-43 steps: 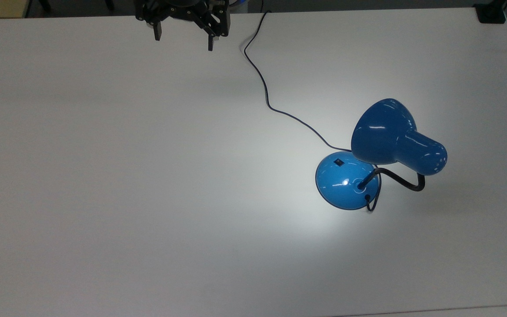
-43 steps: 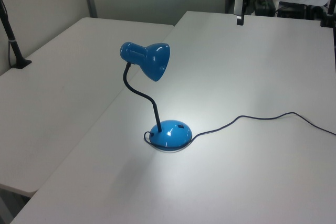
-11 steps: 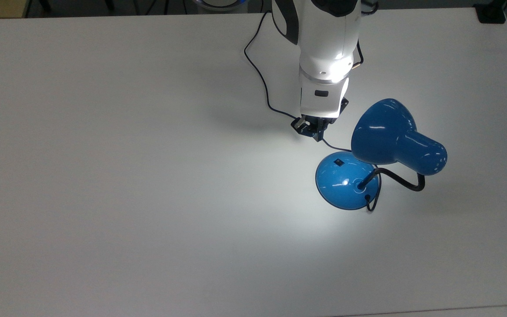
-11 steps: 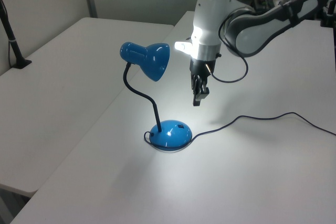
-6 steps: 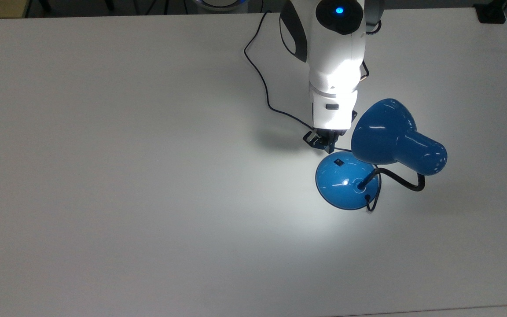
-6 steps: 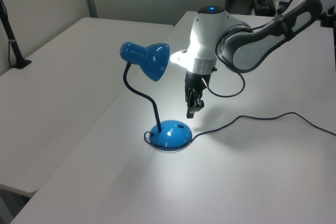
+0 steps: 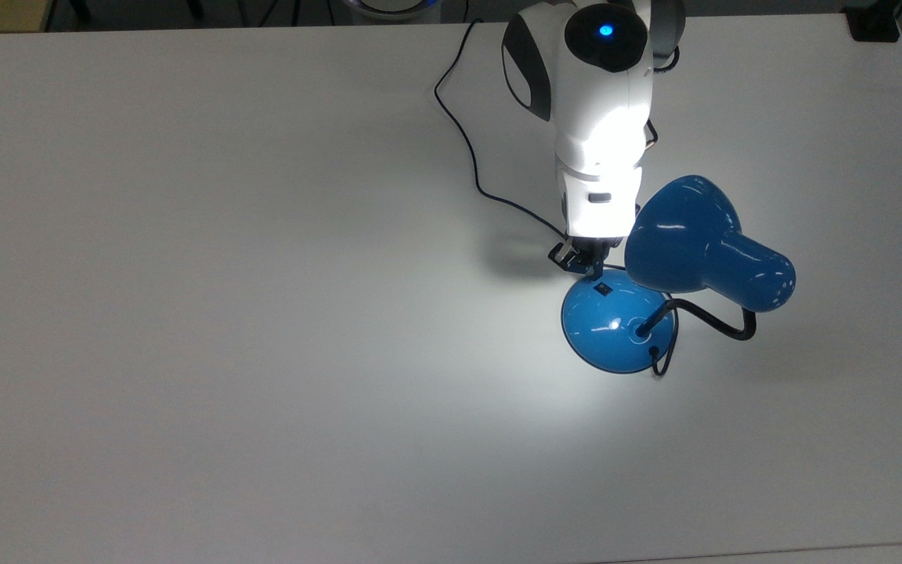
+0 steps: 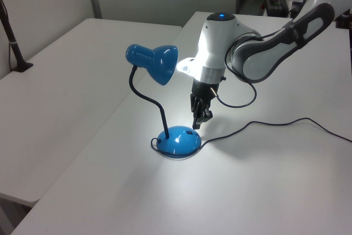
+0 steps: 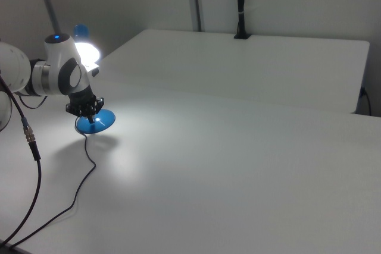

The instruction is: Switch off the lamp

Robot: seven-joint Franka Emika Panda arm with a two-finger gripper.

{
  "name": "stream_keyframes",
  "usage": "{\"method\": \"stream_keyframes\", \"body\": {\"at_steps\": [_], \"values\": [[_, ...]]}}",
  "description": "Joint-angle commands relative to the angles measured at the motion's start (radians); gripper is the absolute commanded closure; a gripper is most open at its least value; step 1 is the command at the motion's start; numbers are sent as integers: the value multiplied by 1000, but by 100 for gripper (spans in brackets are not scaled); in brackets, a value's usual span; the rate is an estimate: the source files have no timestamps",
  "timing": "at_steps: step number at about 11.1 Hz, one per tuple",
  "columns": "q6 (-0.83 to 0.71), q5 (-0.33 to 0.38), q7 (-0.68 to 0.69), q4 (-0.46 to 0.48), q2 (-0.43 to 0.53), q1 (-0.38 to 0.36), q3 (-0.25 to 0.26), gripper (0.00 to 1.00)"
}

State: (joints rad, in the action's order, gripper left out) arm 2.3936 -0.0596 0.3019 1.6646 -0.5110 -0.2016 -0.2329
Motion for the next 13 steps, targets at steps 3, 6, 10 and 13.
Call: {"method": "stream_keyframes", "body": {"at_steps": [3, 6, 10, 13], "values": [[58, 12, 29, -5, -31, -16, 3, 100], [58, 12, 29, -3, -44, -16, 3, 100], [33, 12, 17, 14, -40, -10, 3, 100], [-263, 20, -38, 11, 78, 31, 4, 100]]}}
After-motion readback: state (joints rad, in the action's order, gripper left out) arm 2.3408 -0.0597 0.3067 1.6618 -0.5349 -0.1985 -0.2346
